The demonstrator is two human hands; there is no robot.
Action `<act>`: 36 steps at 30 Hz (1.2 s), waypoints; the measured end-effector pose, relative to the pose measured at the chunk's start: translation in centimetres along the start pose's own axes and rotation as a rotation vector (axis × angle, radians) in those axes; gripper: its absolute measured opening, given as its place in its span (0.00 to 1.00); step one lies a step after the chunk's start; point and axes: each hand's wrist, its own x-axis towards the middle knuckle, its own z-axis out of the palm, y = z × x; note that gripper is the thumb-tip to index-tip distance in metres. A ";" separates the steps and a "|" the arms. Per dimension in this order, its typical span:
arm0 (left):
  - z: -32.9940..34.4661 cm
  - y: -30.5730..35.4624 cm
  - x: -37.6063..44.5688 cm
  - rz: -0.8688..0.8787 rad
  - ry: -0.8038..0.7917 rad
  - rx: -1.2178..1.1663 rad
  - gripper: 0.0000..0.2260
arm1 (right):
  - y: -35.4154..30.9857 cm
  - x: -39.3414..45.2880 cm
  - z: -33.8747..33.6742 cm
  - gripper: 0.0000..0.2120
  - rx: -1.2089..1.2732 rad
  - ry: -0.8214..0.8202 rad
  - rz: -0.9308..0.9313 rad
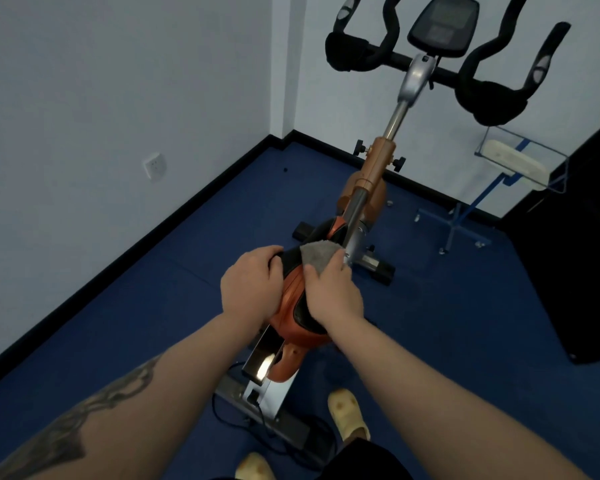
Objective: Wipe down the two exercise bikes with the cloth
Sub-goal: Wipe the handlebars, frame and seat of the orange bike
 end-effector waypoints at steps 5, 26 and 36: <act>0.1 -0.1 0.1 0.006 -0.008 -0.007 0.14 | 2.8 -5.3 2.5 0.28 -0.117 0.047 -0.315; 0.2 -0.3 0.1 0.019 -0.006 -0.025 0.14 | 2.2 -5.3 2.0 0.43 0.221 0.067 -0.113; 0.1 -0.2 0.0 0.012 -0.016 -0.017 0.14 | 2.4 -3.6 2.2 0.41 0.353 0.129 -0.082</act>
